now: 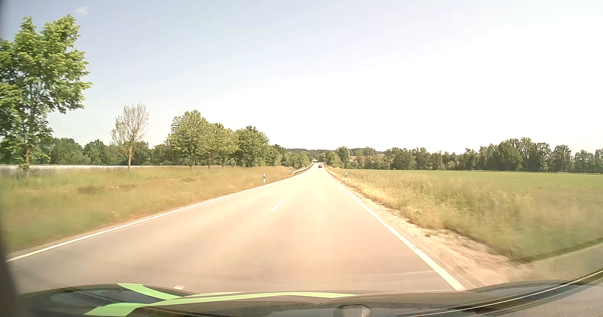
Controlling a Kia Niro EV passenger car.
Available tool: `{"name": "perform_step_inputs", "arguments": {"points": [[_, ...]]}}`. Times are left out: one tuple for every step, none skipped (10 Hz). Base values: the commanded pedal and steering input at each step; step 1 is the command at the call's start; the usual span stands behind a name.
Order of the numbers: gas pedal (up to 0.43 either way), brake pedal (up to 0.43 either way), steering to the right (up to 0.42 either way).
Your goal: Follow the waypoints while adhering to traffic rules and regulations
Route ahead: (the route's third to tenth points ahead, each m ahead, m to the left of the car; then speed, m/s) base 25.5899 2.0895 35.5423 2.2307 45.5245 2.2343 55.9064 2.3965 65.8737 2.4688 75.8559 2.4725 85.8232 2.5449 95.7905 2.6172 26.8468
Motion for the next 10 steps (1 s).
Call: {"name": "perform_step_inputs", "arguments": {"points": [[0.22,0.0,0.0],[0.22,0.0,-0.001],[0.22,0.0,-0.001],[0.228,0.0,-0.001],[0.228,0.0,-0.001],[0.24,0.0,-0.001],[0.248,0.0,-0.001],[0.248,0.0,-0.001],[0.248,0.0,-0.001],[0.248,0.0,-0.001]]}}
